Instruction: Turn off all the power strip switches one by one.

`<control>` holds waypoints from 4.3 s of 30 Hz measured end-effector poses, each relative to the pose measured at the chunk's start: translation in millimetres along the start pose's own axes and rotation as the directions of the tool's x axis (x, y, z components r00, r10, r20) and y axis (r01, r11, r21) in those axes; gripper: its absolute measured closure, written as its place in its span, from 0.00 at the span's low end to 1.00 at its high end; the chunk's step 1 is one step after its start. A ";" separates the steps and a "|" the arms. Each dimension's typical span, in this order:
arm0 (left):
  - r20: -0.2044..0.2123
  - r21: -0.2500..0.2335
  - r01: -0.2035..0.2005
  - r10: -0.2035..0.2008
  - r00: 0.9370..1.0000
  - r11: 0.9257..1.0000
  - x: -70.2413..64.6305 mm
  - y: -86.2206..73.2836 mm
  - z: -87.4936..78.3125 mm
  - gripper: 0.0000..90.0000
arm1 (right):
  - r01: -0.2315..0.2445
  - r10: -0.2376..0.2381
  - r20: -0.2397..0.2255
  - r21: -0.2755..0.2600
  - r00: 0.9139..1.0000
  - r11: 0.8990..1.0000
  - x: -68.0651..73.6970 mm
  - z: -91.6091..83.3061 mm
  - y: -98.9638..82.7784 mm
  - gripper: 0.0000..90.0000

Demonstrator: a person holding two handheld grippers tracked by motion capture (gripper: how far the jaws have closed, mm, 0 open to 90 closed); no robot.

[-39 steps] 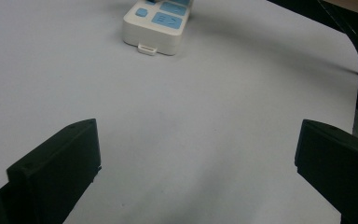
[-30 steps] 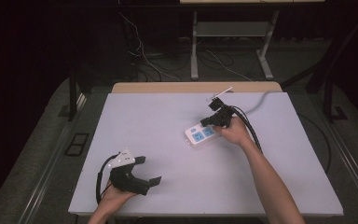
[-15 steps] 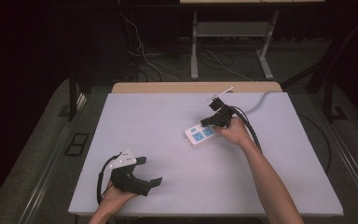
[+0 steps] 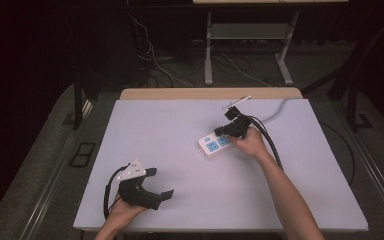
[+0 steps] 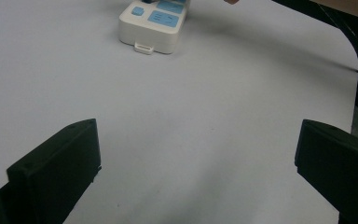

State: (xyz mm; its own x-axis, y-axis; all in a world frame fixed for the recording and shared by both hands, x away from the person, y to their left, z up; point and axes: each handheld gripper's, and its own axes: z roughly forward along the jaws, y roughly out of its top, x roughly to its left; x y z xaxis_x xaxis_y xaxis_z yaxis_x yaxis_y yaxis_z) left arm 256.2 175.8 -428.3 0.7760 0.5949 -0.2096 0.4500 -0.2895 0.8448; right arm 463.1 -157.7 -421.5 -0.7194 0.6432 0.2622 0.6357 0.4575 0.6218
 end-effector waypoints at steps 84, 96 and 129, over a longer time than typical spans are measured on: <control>-0.002 -0.002 0.003 -0.003 1.000 1.000 3.6 -0.5 -2.0 0.00 | -0.044 0.043 0.058 0.024 0.997 0.999 -35.4 -20.0 -1.6 1.00; -0.003 -0.005 -0.006 0.006 1.000 1.000 0.4 0.3 -2.7 0.00 | -0.052 0.052 0.074 -0.009 0.996 0.999 -33.3 -18.9 -6.7 1.00; 0.000 0.004 0.006 -0.006 1.000 1.000 3.9 -0.5 -0.4 0.00 | -0.068 0.072 0.032 -0.127 0.997 0.990 -36.2 -53.5 -5.6 1.00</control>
State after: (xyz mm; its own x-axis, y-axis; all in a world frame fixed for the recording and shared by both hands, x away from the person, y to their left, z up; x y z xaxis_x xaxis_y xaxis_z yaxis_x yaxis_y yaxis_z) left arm 258.8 178.5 -429.4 0.7734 0.5965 -0.2148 0.4567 -0.2891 0.8413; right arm 470.6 -216.4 -395.1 -0.6622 0.6938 0.2831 0.6424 0.3312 0.6911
